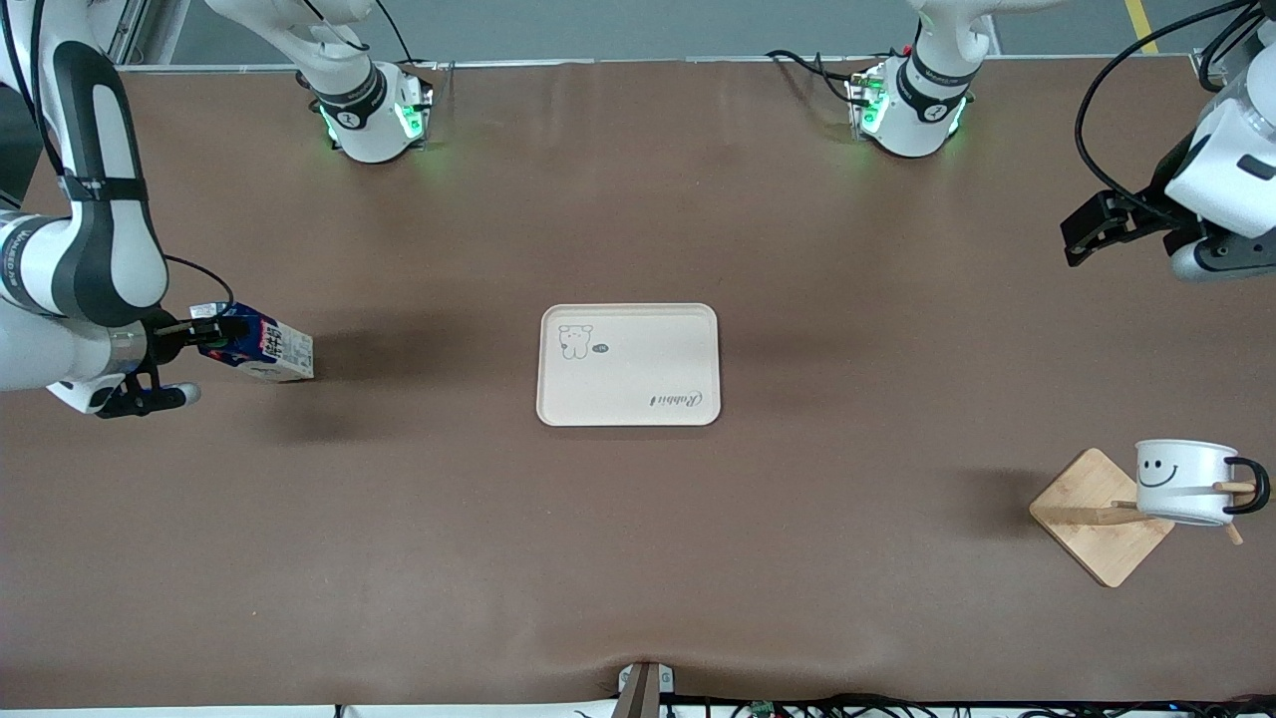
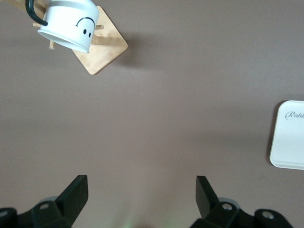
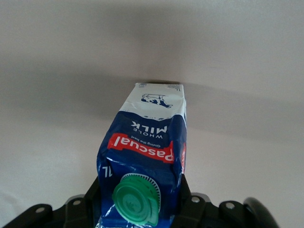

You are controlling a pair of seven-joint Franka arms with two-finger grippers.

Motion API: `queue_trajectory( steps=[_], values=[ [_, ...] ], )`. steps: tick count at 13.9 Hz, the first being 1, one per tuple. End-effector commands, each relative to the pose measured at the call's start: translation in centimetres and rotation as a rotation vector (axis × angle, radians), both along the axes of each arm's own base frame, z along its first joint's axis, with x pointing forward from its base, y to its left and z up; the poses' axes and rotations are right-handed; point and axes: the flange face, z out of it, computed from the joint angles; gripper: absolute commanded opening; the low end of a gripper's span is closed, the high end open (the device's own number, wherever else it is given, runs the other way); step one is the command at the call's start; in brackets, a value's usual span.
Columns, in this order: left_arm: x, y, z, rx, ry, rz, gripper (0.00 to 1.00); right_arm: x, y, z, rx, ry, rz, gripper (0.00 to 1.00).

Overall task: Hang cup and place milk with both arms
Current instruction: 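Lower the milk carton onto the table and open the right gripper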

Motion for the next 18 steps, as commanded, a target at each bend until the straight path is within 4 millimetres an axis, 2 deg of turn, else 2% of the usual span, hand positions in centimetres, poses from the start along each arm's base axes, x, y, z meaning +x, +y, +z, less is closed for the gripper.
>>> queue_trajectory(
  steps=[1, 3, 8, 9, 11, 18],
  values=[
    [-2.3, -0.5, 0.7, -0.005, -0.003, 0.0, 1.0, -0.9, -0.3, 0.8, -0.003, -0.011, -0.033, 0.0],
    [-2.4, -0.1, 0.9, -0.014, -0.005, 0.008, 1.0, -1.0, -0.2, 0.5, -0.016, -0.004, -0.066, 0.0],
    [-2.2, 0.4, 0.8, -0.034, -0.009, 0.028, 1.0, -2.2, -0.1, -1.8, 0.023, 0.018, -0.1, 0.0],
    [-2.1, 0.5, 0.7, -0.033, -0.008, 0.031, 1.0, -2.2, -0.1, -1.8, 0.024, 0.016, -0.099, 0.09],
    [-2.0, 1.3, 0.8, -0.035, -0.012, 0.04, 1.0, -2.2, -0.3, -1.7, 0.031, 0.019, -0.093, 1.0],
    [-1.6, 1.9, 0.6, -0.037, -0.018, 0.05, 1.0, -1.5, -0.6, -0.1, 0.041, 0.012, -0.075, 1.0]
  ],
)
